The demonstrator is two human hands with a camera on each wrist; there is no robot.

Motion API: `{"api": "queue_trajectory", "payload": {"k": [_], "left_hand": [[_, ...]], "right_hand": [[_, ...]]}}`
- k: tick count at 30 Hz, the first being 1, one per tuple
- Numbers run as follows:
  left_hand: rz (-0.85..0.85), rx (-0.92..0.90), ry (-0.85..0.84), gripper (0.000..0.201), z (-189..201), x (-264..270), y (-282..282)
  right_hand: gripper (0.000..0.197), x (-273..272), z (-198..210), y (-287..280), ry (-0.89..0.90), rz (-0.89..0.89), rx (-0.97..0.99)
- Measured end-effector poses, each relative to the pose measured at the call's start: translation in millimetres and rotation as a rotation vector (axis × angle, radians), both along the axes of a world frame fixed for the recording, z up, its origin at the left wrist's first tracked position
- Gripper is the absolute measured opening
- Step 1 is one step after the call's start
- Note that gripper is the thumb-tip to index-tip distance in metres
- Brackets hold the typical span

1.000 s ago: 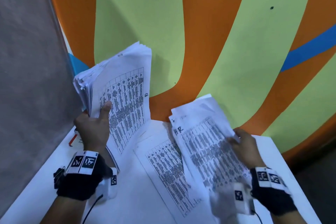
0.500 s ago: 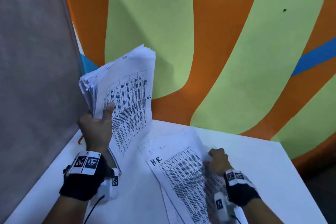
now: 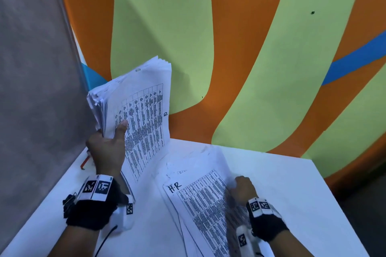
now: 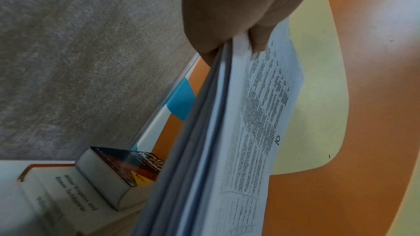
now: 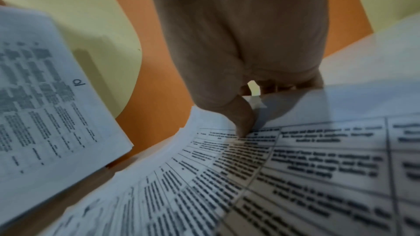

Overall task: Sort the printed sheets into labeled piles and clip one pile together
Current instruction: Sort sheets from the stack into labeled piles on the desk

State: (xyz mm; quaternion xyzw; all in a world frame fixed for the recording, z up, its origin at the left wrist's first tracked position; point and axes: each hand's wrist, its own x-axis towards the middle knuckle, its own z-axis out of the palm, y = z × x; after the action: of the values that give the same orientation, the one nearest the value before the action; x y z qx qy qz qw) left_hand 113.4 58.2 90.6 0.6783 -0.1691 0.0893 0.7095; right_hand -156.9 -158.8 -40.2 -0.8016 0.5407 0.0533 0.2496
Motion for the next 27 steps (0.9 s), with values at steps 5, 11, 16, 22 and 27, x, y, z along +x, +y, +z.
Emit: {"api": "queue_trajectory", "payload": {"k": [5, 11, 16, 22, 27], "left_hand": [[-0.011, 0.042, 0.014, 0.039, 1, 1, -2], [-0.131, 0.025, 0.072, 0.039, -3, 9, 7], [-0.295, 0.081, 0.077, 0.026, -4, -16, -19], [-0.546, 0.050, 0.268, 0.018, 6, -61, -46], [-0.877, 0.047, 0.539, 0.030, -9, -71, -47]], "right_hand": [[0.015, -26, 69, 5, -0.351, 0.149, -0.065], [0.022, -87, 182, 6, -0.832, 0.259, 0.123], [0.037, -70, 190, 0, -1.210, 0.051, 0.425], [0.030, -24, 143, -1, -1.137, -0.104, 0.403], [0.013, -20, 123, 1, -1.059, -0.212, 0.361]]}}
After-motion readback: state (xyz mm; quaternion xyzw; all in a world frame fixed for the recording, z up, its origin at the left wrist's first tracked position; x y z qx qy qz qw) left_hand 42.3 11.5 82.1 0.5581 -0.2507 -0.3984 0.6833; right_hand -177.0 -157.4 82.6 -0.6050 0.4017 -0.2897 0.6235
